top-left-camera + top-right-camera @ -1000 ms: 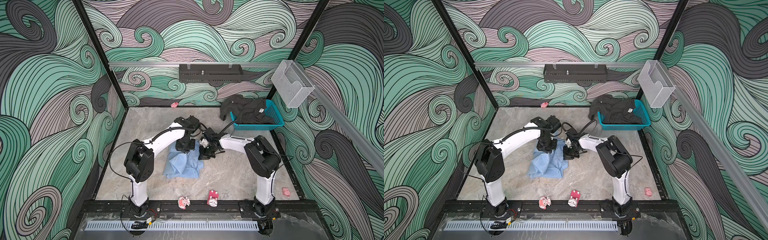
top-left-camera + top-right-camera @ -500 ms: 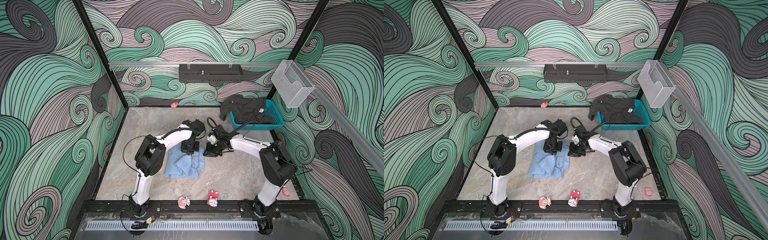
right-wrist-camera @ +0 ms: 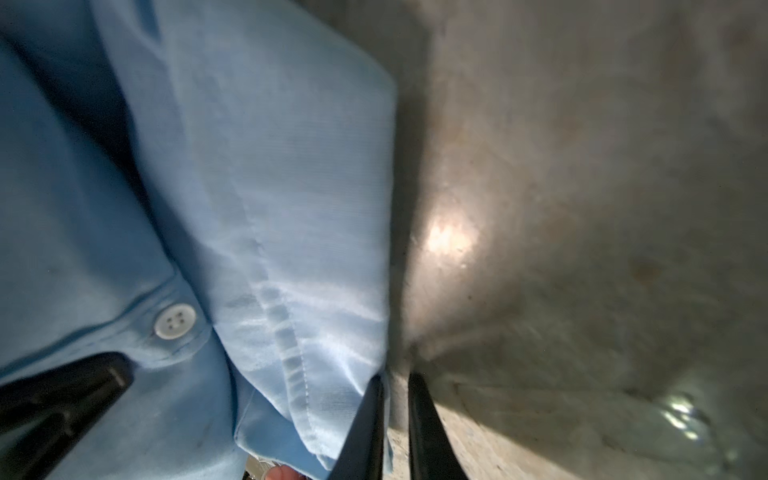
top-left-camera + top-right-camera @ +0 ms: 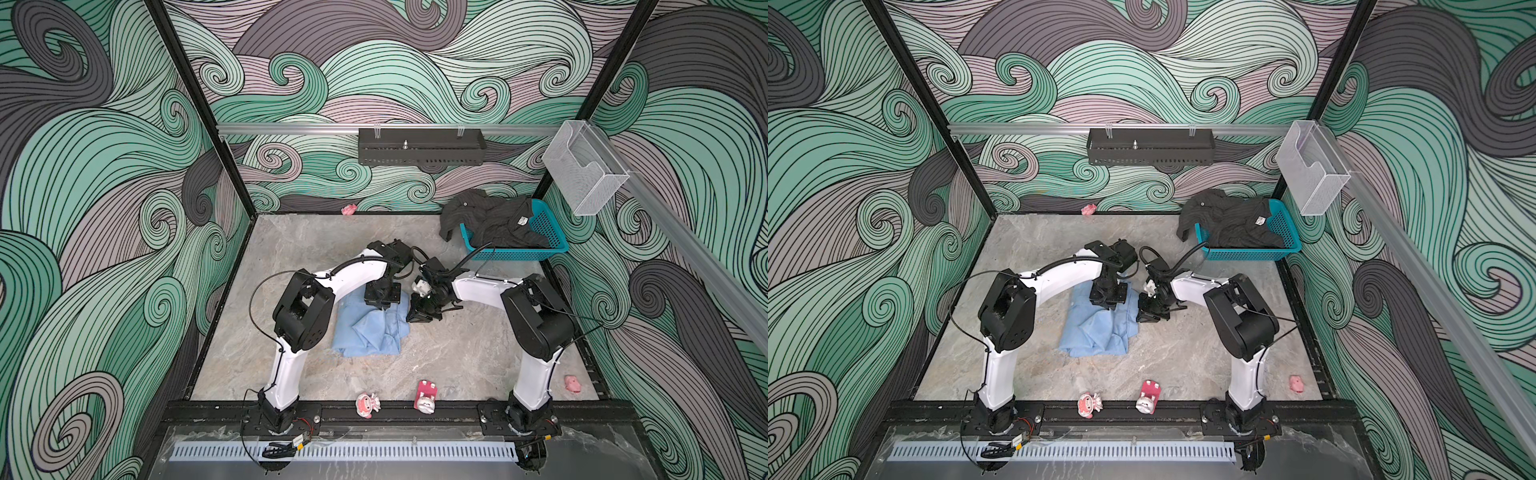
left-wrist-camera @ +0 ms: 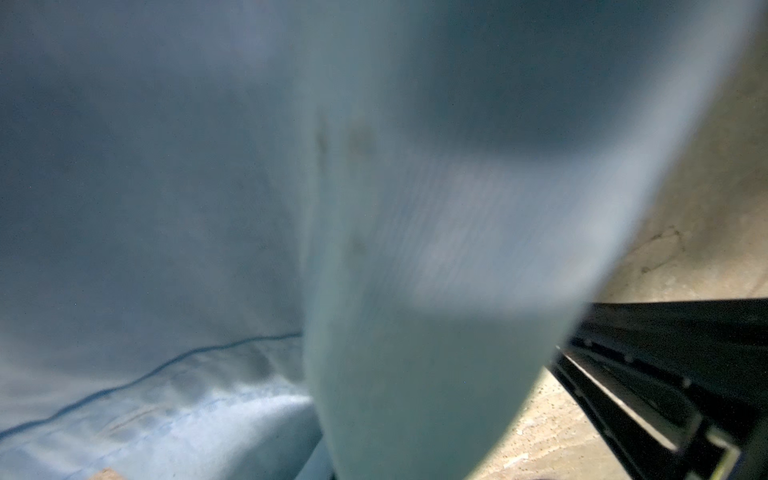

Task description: Fold and stack the long sleeve shirts

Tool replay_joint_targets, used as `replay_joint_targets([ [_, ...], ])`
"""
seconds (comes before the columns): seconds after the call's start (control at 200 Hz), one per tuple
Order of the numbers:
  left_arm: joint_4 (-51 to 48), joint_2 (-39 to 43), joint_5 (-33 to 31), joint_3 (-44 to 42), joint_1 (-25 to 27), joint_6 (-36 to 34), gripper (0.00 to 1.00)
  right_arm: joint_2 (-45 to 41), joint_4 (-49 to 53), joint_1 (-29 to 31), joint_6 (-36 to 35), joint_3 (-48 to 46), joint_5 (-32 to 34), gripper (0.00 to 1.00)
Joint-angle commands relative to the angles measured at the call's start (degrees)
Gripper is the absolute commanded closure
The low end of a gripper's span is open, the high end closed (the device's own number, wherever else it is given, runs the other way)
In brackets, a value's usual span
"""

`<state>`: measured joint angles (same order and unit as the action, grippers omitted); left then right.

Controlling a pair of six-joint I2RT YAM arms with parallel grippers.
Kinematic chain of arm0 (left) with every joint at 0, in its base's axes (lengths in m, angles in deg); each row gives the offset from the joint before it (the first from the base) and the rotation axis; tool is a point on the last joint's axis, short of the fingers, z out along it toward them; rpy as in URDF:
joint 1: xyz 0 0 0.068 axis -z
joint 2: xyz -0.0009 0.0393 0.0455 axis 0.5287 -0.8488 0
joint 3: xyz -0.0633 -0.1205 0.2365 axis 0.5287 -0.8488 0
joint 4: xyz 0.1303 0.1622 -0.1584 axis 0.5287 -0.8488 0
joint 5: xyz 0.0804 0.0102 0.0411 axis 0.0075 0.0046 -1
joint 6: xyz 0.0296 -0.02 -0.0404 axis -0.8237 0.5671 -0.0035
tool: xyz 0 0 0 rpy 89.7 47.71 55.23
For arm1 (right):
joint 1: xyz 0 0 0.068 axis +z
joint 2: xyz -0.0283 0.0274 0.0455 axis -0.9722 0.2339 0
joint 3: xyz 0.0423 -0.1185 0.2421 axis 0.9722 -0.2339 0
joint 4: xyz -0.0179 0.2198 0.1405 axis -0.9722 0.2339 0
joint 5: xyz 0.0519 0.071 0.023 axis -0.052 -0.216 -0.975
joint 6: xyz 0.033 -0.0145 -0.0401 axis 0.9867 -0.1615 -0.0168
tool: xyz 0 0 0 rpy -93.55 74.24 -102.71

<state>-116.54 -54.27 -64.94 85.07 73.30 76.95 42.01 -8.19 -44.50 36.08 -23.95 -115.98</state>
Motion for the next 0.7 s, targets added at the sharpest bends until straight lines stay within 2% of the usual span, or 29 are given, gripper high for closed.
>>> replay_joint_targets([
  [0.0,-0.09,-1.40,0.24,2.98,0.89,0.76,0.96,1.56,0.53,0.68,0.14,0.22,0.43,0.85],
  [0.225,-0.57,-1.39,1.18,3.88,0.97,0.70,0.86,0.52,1.68,0.50,-0.43,0.74,0.90,0.85],
  [0.375,-1.08,1.57,3.09,5.21,0.95,0.27,0.64,-0.73,2.79,-0.30,-0.94,0.96,1.60,0.86],
  [0.56,0.62,11.15,6.13,4.28,0.56,-1.09,0.44,-6.27,7.39,-0.87,-3.20,1.16,5.91,0.82],
  [0.69,1.64,18.46,7.05,-1.36,-3.21,-2.08,0.40,-11.80,10.69,0.77,-3.71,1.26,9.78,0.77],
])
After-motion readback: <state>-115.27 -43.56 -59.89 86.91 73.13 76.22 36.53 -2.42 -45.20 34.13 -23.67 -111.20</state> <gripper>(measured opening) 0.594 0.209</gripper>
